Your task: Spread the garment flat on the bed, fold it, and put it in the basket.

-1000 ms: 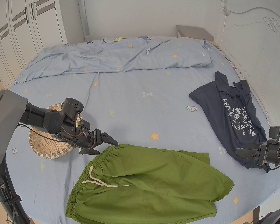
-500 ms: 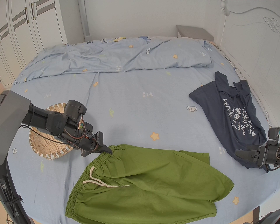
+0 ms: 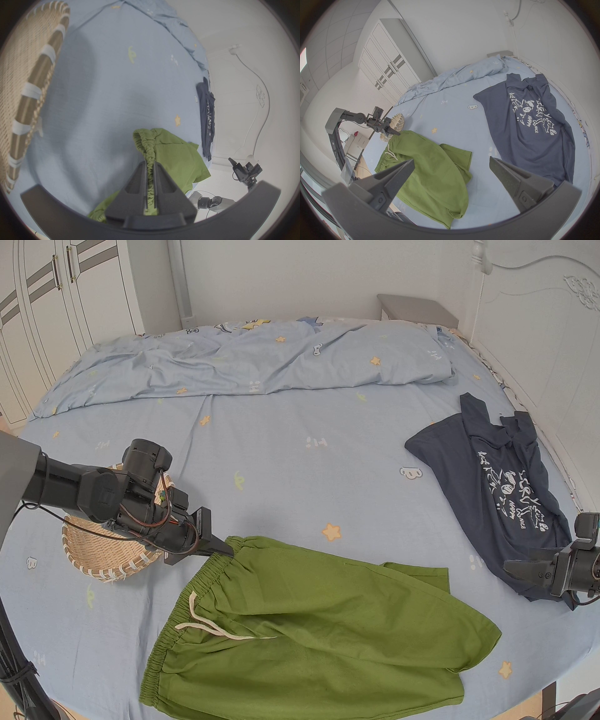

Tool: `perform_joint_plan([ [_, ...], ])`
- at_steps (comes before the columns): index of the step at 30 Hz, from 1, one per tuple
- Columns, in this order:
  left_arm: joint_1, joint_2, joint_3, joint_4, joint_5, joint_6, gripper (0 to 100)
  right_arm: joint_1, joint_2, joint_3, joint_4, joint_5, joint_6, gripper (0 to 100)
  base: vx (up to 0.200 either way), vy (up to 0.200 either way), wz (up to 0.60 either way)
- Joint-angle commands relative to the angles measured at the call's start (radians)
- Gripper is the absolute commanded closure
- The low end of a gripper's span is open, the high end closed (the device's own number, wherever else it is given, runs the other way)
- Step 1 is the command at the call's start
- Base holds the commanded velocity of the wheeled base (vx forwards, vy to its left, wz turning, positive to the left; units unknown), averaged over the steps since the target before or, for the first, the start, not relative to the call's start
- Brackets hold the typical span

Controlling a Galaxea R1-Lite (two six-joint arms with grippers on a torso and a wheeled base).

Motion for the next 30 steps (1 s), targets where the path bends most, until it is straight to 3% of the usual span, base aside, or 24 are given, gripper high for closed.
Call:
perform_joint_plan([
  [1,0.03,-0.111,0.023,-0.002,-0.002,-0.001,100,0.002,0.007,0.001,0.003,0.002,0.0,0,0.0,0.0,0.0],
  [10,0.05,-0.123,0.024,-0.002,-0.008,0.001,100,-0.001,0.036,0.055,0.043,-0.003,0.006,0,0.0,0.0,0.0],
  [18,0.042,-0.122,0.033,-0.002,-0.008,0.002,100,0.013,0.103,0.159,0.046,-0.084,-0.003,0,0.0,0.0,0.0],
  [26,0.043,-0.122,0.033,-0.004,-0.008,0.002,100,0.12,0.16,0.193,0.04,-0.134,-0.003,0,0.0,0.0,0.0],
  [30,0.043,-0.122,0.033,-0.004,-0.008,0.002,100,0.135,0.209,0.21,-0.005,-0.156,-0.005,0,0.0,0.0,0.0],
])
